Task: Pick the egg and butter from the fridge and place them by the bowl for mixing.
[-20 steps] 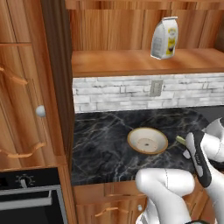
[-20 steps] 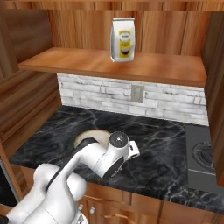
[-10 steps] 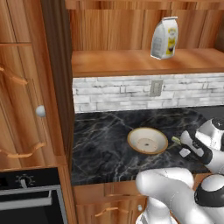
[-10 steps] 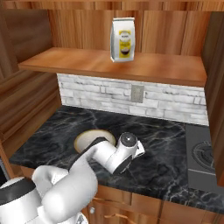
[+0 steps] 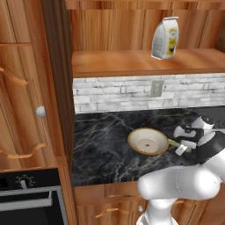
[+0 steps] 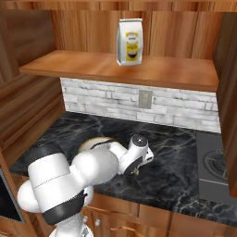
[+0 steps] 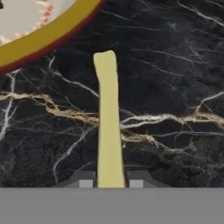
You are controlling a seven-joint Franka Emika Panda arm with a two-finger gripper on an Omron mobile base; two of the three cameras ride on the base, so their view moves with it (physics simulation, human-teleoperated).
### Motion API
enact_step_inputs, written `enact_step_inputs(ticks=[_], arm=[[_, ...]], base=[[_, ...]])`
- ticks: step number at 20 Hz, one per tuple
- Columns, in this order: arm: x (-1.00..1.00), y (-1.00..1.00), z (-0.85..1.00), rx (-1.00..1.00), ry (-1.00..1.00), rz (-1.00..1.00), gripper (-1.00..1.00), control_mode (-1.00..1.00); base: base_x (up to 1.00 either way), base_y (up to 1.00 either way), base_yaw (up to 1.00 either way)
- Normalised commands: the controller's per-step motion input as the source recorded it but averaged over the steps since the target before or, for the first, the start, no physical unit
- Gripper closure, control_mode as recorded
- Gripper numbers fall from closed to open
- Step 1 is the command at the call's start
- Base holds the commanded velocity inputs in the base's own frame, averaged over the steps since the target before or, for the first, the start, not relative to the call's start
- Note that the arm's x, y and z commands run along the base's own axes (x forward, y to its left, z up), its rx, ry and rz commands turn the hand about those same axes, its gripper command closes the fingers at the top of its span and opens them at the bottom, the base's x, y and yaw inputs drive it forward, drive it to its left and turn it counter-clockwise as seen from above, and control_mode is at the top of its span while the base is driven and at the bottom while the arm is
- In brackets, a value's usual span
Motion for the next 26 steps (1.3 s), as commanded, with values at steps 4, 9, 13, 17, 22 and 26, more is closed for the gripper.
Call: enact_step_inputs(ticks=[4, 9, 13, 17, 22, 26], arm=[[0.23, -0.08, -0.31, 0.0, 0.0, 0.0, 1.0, -1.0], [0.17, -0.03, -0.15, 0.0, -0.03, 0.01, 1.0, -1.0], [0.0, 0.0, -0.17, 0.0, -0.21, 0.01, 1.0, -1.0], [0.0, 0.04, -0.22, 0.0, -0.27, 0.0, 1.0, -1.0], [0.0, 0.29, -0.25, 0.0, -0.14, 0.07, 1.0, -1.0], [0.0, 0.4, -0.14, 0.0, -0.04, 0.12, 1.0, -1.0]], base=[[0.0, 0.0, 0.0], [0.0, 0.0, 0.0], [0.0, 0.0, 0.0], [0.0, 0.0, 0.0], [0.0, 0.0, 0.0], [0.0, 0.0, 0.0]])
